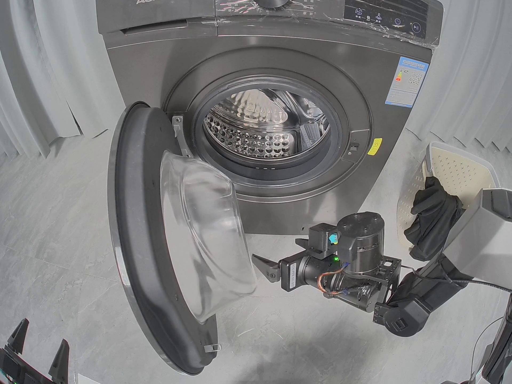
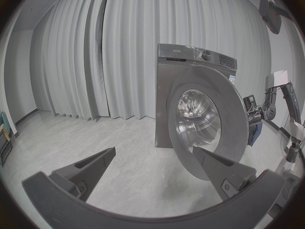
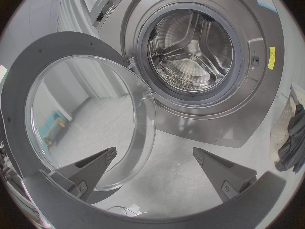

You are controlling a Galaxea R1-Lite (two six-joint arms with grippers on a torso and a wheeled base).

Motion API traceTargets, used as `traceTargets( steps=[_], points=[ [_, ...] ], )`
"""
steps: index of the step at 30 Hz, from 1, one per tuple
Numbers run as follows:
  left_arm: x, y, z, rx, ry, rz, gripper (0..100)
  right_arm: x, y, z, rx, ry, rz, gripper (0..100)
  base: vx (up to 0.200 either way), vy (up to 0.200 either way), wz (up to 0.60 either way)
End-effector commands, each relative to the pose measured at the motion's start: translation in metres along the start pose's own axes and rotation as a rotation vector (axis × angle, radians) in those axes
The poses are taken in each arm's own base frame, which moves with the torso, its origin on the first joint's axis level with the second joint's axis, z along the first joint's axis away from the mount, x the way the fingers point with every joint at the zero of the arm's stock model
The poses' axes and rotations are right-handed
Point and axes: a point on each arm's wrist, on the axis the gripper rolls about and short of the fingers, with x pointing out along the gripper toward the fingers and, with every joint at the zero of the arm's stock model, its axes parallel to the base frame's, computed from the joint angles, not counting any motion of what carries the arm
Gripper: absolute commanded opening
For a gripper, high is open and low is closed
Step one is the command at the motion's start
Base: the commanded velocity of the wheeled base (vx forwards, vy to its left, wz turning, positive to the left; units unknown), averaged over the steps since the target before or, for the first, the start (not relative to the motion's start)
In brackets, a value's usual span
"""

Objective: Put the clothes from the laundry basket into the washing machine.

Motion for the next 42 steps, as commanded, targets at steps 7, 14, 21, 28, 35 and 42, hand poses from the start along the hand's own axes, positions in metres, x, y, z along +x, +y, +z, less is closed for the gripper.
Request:
traceTargets(
  steps=[7,14,21,28,35,42],
  points=[
    [0.000,0.000,-0.005,0.000,0.006,0.001,100,0.003,0.004,0.002,0.014,0.005,0.015,100,0.000,0.000,0.00],
    [0.000,0.000,-0.005,0.000,0.006,-0.001,100,0.012,0.020,-0.015,-0.002,0.038,0.061,100,0.000,0.000,0.00],
    [0.000,0.000,-0.005,0.000,0.006,-0.001,100,0.023,0.037,-0.017,-0.005,0.014,0.103,100,0.000,0.000,0.00],
    [0.000,0.000,-0.005,0.000,0.004,0.001,100,0.024,0.037,-0.013,0.000,-0.005,0.110,100,0.000,0.000,0.00],
    [0.000,0.000,-0.005,0.000,0.006,-0.001,100,0.036,0.036,-0.019,-0.002,0.004,0.116,100,0.000,0.000,0.00],
    [0.000,0.000,-0.005,0.000,0.006,-0.001,100,0.053,0.060,-0.027,-0.010,-0.028,0.193,100,0.000,0.000,0.00]
  ],
)
